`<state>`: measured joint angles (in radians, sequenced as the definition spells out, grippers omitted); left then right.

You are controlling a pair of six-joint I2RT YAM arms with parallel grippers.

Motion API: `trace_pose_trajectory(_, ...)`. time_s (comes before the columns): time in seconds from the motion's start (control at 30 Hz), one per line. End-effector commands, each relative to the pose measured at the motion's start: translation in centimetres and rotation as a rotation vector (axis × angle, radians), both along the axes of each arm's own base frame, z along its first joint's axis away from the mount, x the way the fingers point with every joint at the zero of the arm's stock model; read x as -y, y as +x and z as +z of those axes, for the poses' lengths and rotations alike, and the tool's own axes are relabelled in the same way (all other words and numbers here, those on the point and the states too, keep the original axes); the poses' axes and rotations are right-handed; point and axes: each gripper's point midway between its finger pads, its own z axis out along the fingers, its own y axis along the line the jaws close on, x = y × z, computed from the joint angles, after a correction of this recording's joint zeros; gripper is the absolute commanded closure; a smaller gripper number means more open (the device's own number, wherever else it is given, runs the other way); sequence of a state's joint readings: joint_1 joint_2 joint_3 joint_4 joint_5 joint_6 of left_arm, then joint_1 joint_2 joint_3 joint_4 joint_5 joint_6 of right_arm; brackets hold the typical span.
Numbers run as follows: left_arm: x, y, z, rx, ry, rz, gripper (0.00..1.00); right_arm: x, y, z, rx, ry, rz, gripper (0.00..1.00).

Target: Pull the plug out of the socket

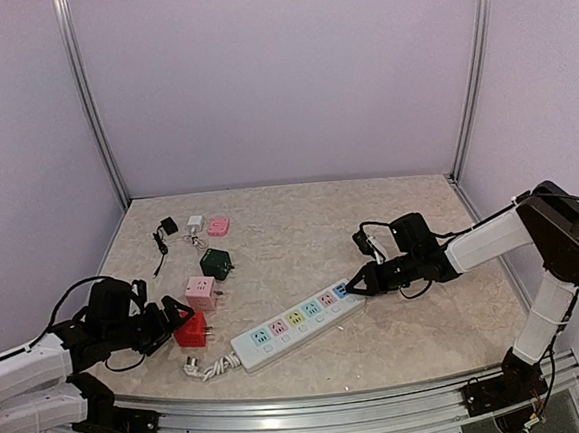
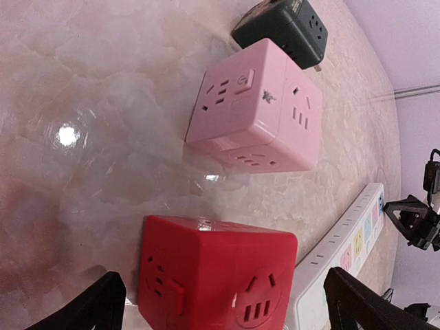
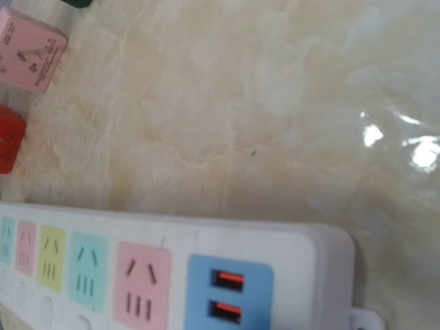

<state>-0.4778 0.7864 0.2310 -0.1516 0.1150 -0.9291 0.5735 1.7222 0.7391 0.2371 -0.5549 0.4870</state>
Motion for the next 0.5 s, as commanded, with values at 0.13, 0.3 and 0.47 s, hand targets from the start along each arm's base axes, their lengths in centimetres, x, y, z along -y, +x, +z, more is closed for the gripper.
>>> trace_pose_trajectory(0.13,-0.2,1.1,3.0,0.096,0.141,-0.057,0.01,-0.5,0.3,1.8,0.049,0.010,0.013,0.95)
trace_pose_trajectory(0.3,4.2,0.8,6.7,0.234,0.282,-0.273,0.01,-0.5,0.3,2.7,0.069,0.018,0.018,0.93)
trace_pose_trajectory(0.47,9.6,-1.1,5.9,0.229,0.384,-0.549,0.01,0.0,0.7,3.9,0.108,-0.002,0.003,0.89)
